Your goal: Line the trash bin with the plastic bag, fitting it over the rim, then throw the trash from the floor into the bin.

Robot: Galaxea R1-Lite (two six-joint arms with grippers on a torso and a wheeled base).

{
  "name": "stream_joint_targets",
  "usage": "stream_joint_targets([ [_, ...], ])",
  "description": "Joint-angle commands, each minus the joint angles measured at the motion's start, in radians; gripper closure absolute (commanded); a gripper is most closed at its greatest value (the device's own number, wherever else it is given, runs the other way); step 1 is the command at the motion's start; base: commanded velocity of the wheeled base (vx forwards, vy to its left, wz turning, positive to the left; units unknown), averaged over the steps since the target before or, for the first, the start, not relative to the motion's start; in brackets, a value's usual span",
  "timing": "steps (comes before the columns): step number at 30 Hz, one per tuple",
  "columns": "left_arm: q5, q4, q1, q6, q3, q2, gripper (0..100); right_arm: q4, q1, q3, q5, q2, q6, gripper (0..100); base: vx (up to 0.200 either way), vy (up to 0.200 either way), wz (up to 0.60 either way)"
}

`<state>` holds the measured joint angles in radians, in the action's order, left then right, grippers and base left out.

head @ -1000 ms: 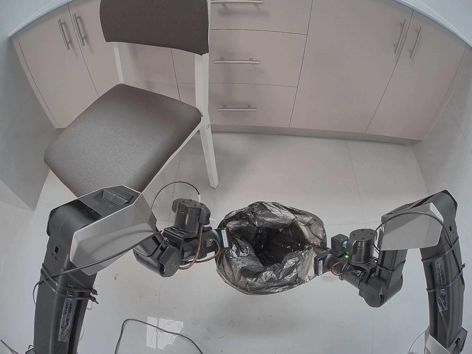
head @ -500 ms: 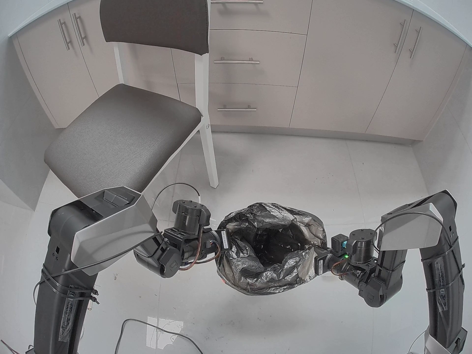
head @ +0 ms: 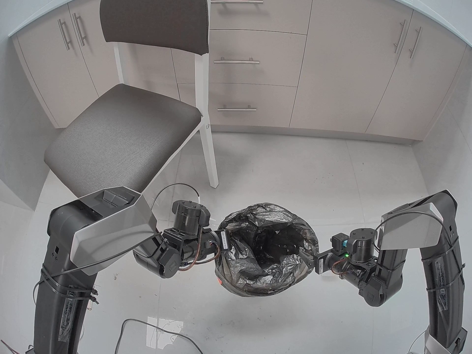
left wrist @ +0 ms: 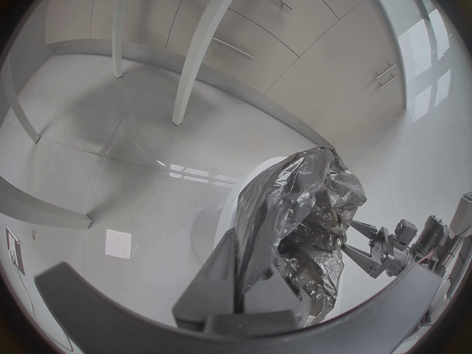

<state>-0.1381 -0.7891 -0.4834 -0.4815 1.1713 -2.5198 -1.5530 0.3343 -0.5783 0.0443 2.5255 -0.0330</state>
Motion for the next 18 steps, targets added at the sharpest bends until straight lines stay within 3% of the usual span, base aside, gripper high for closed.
stream_joint_targets([
  [1,0.0,-0.001,0.0,0.0,-0.001,0.003,100,-0.018,0.0,0.0,0.0,-0.004,0.001,0,0.0,0.0,0.0],
  [4,0.0,-0.001,0.0,-0.002,-0.001,0.003,100,-0.018,-0.001,0.006,0.006,-0.028,-0.007,0,0.0,0.0,0.0],
  [9,0.009,-0.036,0.0,-0.003,-0.022,0.006,100,-0.018,-0.02,0.089,0.014,-0.317,-0.007,0,0.0,0.0,0.0],
  [12,0.009,-0.079,0.0,-0.005,-0.036,0.004,100,-0.018,0.002,0.097,0.016,-0.372,-0.019,0,0.0,0.0,0.0],
  [18,0.006,-0.097,-0.001,-0.002,-0.047,0.004,100,0.099,0.06,0.015,0.043,-0.363,-0.137,0,0.0,0.0,0.0],
])
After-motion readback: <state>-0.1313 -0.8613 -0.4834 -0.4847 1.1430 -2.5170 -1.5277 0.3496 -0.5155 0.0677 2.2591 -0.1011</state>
